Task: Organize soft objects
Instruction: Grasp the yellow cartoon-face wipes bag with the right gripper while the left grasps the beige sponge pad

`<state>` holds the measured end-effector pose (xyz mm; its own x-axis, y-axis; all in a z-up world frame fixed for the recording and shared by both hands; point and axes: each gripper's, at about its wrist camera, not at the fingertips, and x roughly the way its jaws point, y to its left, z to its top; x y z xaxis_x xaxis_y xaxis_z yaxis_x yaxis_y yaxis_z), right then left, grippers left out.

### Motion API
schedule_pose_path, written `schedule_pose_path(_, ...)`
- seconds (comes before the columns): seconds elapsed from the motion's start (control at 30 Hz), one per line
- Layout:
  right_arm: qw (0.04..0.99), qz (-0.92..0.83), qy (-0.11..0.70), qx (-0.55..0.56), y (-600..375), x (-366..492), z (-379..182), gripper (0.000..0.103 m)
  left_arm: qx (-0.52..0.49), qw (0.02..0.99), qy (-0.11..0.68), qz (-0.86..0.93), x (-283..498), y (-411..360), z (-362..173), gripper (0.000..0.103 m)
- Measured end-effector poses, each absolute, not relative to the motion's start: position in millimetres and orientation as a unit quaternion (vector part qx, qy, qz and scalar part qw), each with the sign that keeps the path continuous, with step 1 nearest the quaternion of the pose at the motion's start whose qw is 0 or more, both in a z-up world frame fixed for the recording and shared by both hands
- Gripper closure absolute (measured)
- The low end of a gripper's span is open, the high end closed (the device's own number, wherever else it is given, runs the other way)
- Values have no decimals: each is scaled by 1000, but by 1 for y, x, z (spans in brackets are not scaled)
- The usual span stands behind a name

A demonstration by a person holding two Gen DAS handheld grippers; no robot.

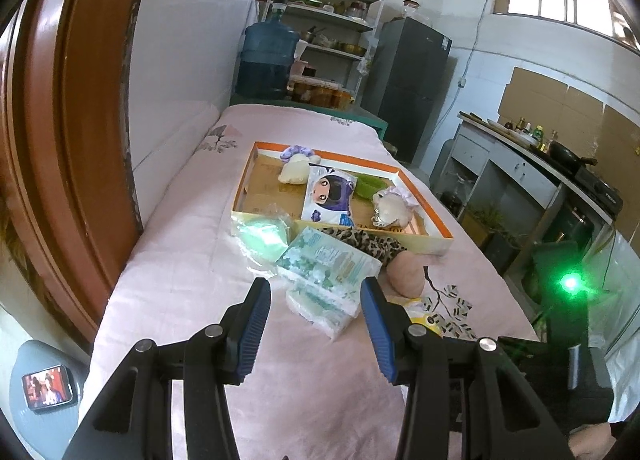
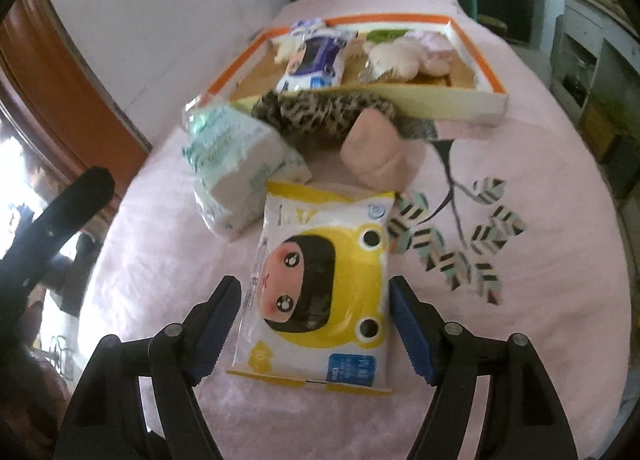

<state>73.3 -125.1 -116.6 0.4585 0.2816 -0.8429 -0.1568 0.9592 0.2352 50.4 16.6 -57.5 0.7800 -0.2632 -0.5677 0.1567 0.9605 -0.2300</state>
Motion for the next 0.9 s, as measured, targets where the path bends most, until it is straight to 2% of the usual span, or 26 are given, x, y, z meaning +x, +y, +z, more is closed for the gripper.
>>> schedule_pose_path(0.3,860,107,499,12,-114,73,-122,28,-82,937,320,-118,57,10,-62,56)
schedule_pose_path(0.47,862,113,493,18,-121,70,-120,44,-75,933,328,-132,69,2,-66,56)
schedule_pose_path(0.6,862,121,491,42,-130,68,-117,46,-79,929,334,-139,77,1,-72,48)
schedule_pose_path(0.9,886,106,445,70,-161,58,-89,46,-101,919,350,-149,84,-4,-78,47)
